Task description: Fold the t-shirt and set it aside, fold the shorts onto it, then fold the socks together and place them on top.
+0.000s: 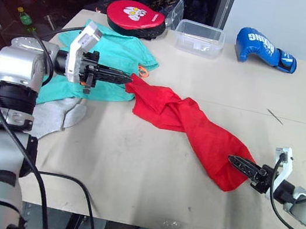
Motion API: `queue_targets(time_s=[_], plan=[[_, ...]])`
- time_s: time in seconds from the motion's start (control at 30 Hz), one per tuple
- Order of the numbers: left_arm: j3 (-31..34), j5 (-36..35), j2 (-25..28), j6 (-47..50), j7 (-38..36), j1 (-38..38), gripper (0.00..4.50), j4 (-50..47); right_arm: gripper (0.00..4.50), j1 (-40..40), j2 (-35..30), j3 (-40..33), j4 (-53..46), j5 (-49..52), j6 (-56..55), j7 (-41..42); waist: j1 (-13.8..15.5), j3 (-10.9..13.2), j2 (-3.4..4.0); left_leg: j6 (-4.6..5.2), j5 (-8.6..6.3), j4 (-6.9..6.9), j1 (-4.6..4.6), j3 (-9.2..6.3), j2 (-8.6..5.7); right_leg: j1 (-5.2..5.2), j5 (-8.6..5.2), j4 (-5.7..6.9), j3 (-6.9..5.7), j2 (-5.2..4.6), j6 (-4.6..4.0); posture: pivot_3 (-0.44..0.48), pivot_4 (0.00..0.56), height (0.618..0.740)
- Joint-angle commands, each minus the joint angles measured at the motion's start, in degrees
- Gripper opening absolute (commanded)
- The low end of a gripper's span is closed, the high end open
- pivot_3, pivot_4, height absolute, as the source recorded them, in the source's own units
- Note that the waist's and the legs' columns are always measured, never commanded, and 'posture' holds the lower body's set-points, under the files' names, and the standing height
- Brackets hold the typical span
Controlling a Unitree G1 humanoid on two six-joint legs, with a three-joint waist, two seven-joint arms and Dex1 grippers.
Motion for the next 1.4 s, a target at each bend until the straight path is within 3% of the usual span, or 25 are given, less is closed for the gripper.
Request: queue_targets(time_s=[0.03,0.33,0.53,0.67,0.77,0.8,1.17,1.33,1.4], plan=[[1.2,-0.8,0.7,-0.2,-0.4,-0.5,0.0,-1.3,3.19,-4.7,2.5,-2.9,3.8,3.7,0.8,-5.3,-0.1,0.0,0.01,0.0,0.0,0.0,0.0,0.0,0.0,0.0,0.0,0.0,0.0,0.0,0.0,0.0,0.15,0.74],[1.6,-0.9,1.3,0.0,-0.2,0.2,0.0,-1.9,3.19,-11.4,5.4,-7.4,11.3,10.4,1.5,-11.2,-0.2,0.0,0.02,-0.13,0.08,-0.04,-0.02,0.01,0.0,-0.01,0.0,-0.02,0.0,0.0,0.01,0.0,0.15,0.74],[1.8,-1.1,1.6,0.1,-0.1,0.8,0.0,-2.4,3.19,-11.3,4.3,-6.5,9.9,13.3,3.1,-10.7,-0.4,0.0,0.03,-0.08,0.05,-0.05,-0.02,0.01,0.01,-0.01,0.0,-0.01,0.01,0.0,0.01,0.0,0.15,0.74],[1.7,-0.9,1.4,-0.2,0.0,0.6,0.0,-1.9,1.7,-10.3,2.9,-4.3,7.9,11.3,3.1,-9.8,-0.4,0.0,0.03,-0.07,0.04,-0.05,-0.02,0.0,0.01,-0.02,0.0,-0.01,0.01,0.0,0.01,0.0,0.15,0.74],[1.7,-0.9,1.3,-0.2,0.1,0.6,0.0,-1.9,0.22,-9.6,2.0,-3.4,7.0,9.7,2.1,-9.2,-0.3,0.0,0.03,0.02,-0.01,-0.05,-0.02,0.01,0.01,-0.01,0.0,-0.01,0.01,0.0,0.01,0.0,0.15,0.74],[1.7,-0.9,1.3,-0.2,0.1,0.7,0.0,-2.0,0.1,-9.6,2.0,-3.2,6.8,9.3,1.8,-9.4,-0.4,0.0,0.03,0.02,-0.01,-0.05,-0.02,0.01,0.01,-0.02,0.0,-0.01,0.01,0.0,0.01,0.0,0.15,0.74],[1.1,-0.6,0.3,-0.8,0.0,0.2,0.0,-1.1,0.1,-10.0,-0.8,-1.7,7.9,2.7,-1.7,-5.2,-0.3,0.0,0.03,0.02,-0.01,-0.05,-0.02,0.02,0.01,-0.02,0.0,-0.02,0.01,0.0,0.01,0.0,0.15,0.74],[1.3,-0.7,0.4,-0.8,0.0,0.6,0.0,-1.5,1.83,-11.0,-0.8,-0.9,9.1,1.8,-1.4,-3.3,-0.3,0.0,0.03,0.01,-0.01,-0.05,-0.01,0.02,0.01,-0.02,0.0,-0.01,0.02,0.0,0.01,0.0,0.15,0.74],[1.4,-0.7,0.5,-0.7,0.1,0.7,0.0,-1.6,1.83,-11.6,-0.6,-0.7,9.7,1.4,-1.3,-2.9,-0.4,0.0,0.03,0.02,-0.01,-0.05,-0.01,0.03,0.01,-0.02,0.0,-0.02,0.02,0.0,0.01,0.0,0.15,0.74]])
